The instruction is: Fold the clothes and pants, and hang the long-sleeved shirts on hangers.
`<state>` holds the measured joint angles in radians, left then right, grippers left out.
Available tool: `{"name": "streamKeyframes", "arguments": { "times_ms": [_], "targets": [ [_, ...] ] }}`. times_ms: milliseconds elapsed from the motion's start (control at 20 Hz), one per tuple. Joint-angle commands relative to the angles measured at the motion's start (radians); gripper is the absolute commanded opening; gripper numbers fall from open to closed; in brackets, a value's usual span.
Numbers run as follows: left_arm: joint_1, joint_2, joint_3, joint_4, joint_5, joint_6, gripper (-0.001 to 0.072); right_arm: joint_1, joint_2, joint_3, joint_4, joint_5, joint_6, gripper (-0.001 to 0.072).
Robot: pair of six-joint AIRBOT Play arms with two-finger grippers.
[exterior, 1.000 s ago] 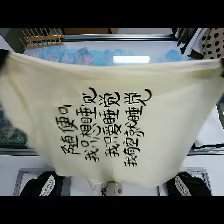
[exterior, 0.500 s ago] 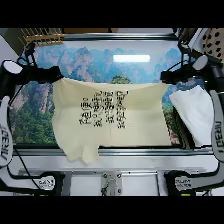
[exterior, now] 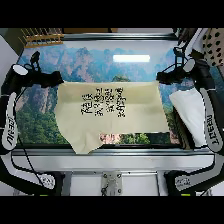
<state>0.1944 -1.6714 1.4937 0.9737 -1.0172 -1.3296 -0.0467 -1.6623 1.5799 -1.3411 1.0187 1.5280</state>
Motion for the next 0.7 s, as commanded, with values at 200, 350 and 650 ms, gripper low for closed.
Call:
{"name": "streamKeyframes", "arguments": {
  "times_ms": [200,350,650],
  "targets": [
    [0.008,0.082,-0.35,0.0,0.08,0.07,0.0007,0.029,0.085,-0.339,-0.015,-0.07,0.017,0.0007],
    [0.009,0.082,-0.406,-0.002,0.095,0.066,0.0008,0.05,0.085,-0.392,-0.005,-0.079,0.018,0.0022],
    [0.042,0.251,-0.421,0.003,0.054,0.065,0.0502,0.031,0.265,-0.399,-0.067,0.037,0.017,0.0533]
  ]
}}
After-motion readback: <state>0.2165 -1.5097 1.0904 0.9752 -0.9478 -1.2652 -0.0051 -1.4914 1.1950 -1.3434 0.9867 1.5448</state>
